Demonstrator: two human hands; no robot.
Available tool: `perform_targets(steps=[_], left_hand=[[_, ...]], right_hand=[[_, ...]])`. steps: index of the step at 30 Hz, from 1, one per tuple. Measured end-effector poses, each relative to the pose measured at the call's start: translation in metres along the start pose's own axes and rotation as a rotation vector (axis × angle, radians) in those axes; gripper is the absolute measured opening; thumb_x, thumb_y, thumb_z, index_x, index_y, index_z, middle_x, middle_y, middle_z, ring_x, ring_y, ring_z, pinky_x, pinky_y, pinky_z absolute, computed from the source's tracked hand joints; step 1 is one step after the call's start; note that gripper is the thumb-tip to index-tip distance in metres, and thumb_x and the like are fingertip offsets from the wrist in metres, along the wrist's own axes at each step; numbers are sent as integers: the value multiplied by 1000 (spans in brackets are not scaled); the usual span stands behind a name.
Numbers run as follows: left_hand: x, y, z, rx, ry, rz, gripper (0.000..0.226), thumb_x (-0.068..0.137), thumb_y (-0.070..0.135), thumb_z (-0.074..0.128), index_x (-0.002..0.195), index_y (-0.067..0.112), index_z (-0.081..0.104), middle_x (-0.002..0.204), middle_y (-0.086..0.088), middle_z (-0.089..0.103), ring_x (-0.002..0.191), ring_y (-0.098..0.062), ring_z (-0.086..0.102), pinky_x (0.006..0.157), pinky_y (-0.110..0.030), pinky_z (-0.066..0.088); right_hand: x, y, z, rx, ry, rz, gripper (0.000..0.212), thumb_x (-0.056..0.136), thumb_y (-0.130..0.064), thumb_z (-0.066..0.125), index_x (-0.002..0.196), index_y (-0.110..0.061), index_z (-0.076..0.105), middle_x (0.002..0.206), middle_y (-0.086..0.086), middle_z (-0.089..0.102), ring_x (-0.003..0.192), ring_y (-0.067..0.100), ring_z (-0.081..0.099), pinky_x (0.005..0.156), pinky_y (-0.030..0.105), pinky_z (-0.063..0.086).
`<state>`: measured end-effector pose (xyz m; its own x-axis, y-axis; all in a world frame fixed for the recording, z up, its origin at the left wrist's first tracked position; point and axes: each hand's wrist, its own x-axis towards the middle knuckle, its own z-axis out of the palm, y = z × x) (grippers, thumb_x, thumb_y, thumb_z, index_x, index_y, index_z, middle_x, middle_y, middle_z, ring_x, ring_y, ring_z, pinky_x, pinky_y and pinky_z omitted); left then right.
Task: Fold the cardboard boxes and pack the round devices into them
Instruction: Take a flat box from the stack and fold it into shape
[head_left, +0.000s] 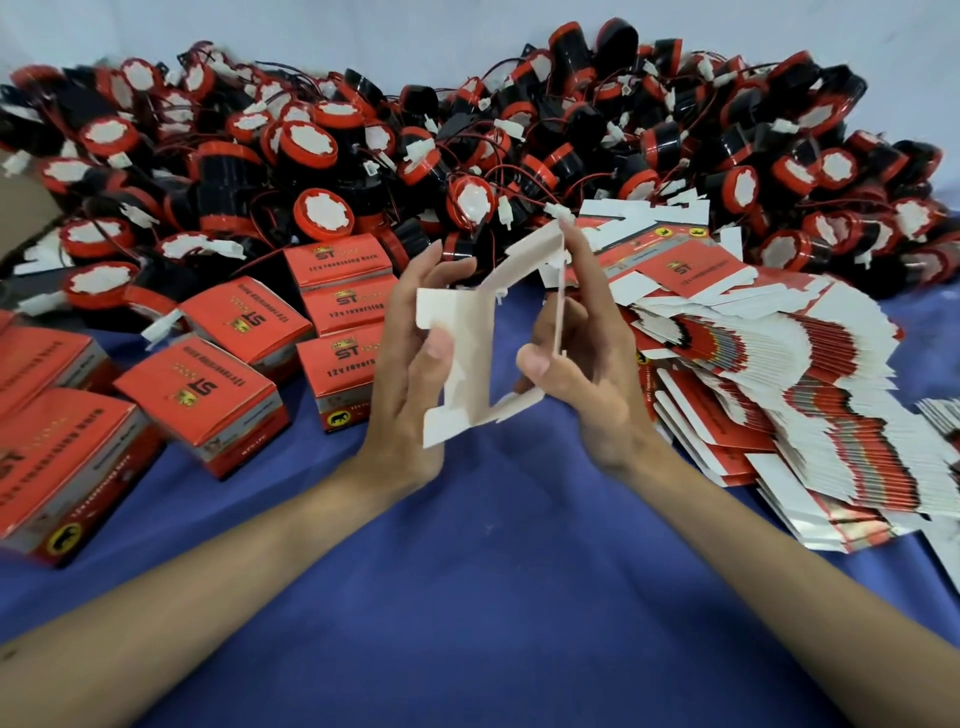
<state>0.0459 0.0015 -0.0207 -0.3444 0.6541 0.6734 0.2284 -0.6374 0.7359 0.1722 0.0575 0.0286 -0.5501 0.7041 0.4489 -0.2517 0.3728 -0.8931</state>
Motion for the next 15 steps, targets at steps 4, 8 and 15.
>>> perform_targets(steps=[4,8,15], left_hand=[[-3,5,1,36,-131,32,79,91,68,41,144,12,29,144,-13,39,135,-32,39,108,-52,34],[-2,7,-1,165,-119,53,91,83,65,59,142,9,20,145,-23,32,137,-35,34,111,-51,33],[-4,-1,-1,203,77,-27,103,68,34,83,134,-8,15,131,-24,46,120,-26,55,97,-38,49]], right_hand=[[0,3,3,23,138,45,74,66,-42,75,126,-25,36,91,-8,64,84,11,63,78,35,52],[-1,4,13,92,249,121,75,62,-44,80,120,-29,35,104,-3,68,99,16,68,91,50,53],[-21,13,32,30,189,63,76,59,-46,77,120,-28,37,113,-14,61,107,-1,59,89,23,51]])
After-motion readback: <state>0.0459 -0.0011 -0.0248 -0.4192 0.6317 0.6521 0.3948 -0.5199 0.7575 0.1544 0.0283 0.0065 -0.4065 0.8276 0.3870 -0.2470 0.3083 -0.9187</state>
